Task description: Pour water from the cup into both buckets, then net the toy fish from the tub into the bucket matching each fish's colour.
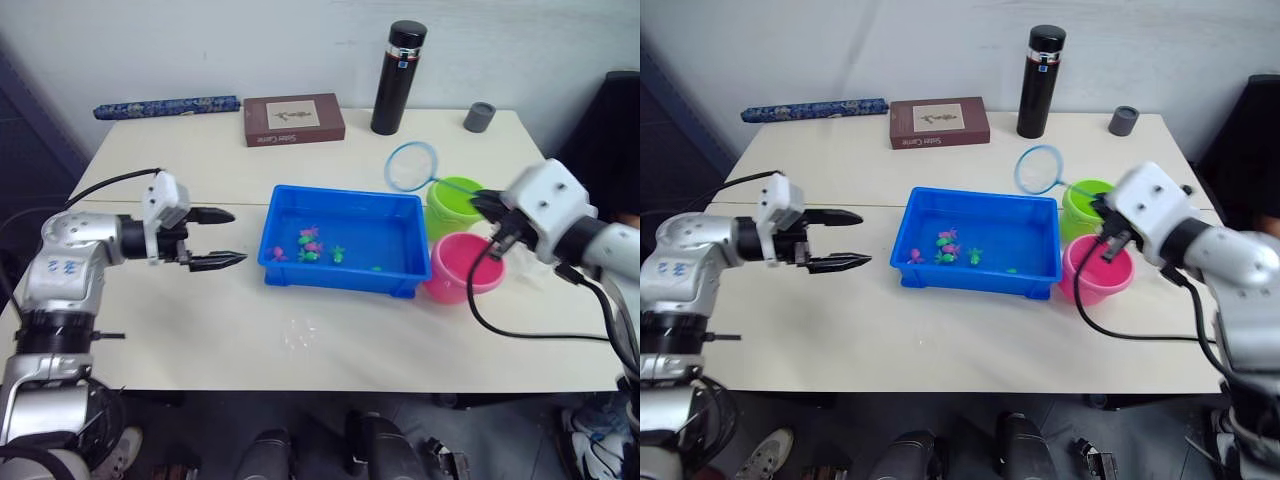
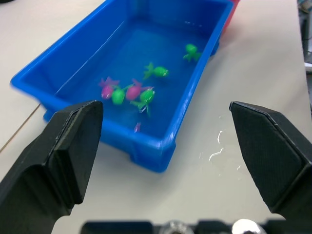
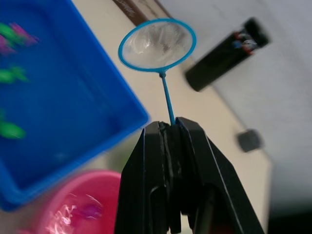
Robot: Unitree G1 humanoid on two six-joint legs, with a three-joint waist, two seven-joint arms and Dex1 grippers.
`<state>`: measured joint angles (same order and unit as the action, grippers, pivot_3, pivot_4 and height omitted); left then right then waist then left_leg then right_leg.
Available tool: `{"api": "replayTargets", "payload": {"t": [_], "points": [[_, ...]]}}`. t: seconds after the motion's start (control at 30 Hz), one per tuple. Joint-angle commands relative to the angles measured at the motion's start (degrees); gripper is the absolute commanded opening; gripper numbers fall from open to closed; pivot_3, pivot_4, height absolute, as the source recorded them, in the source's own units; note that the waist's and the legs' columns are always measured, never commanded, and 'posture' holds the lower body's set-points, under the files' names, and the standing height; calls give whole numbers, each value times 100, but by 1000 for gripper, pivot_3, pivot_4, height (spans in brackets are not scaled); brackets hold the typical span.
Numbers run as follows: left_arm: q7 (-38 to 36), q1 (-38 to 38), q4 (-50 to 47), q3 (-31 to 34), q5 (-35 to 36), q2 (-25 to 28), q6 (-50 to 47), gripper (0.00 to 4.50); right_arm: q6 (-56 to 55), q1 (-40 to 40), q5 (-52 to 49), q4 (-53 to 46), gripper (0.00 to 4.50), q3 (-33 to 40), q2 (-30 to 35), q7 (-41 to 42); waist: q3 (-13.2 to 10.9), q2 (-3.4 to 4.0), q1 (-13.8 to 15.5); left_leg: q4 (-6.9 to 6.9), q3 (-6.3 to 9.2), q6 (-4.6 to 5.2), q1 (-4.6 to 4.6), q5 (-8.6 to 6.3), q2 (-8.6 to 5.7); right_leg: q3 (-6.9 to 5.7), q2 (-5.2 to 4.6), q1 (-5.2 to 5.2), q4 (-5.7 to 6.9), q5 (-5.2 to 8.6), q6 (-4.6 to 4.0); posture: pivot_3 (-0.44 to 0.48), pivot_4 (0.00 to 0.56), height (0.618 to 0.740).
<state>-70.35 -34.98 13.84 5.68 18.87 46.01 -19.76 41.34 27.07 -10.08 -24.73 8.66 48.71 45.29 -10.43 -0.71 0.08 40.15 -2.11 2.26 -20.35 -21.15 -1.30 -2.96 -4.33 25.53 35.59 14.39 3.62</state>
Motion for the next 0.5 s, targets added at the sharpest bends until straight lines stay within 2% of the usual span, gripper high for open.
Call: {"api": "replayTargets", "payload": {"t": [0.03, 0.23, 0.5], "points": [[269, 352, -509, 462, 280, 160, -230, 4467, 1174, 846, -514, 185, 0, -560, 38, 306, 0, 1, -13, 0, 1, 0, 0, 0, 0, -2, 0, 1, 0, 0, 0, 0, 150, 740], [695, 732, -984, 871, 696, 86, -717, 4467, 1794, 1499, -839, 399, 0, -1146, -117, 386, 0, 1, -7, -3, 5, -1, -8, 0, -2, -7, -5, 6, -3, 1, -2, 0, 150, 740], [901, 883, -1233, 887, 831, 83, -832, 4467, 1863, 1652, -683, 703, 0, -1853, -478, 54, 0, 1, -19, -5, 3, -2, -8, 0, -3, -7, -6, 8, -3, 1, -2, 0, 150, 740]]}}
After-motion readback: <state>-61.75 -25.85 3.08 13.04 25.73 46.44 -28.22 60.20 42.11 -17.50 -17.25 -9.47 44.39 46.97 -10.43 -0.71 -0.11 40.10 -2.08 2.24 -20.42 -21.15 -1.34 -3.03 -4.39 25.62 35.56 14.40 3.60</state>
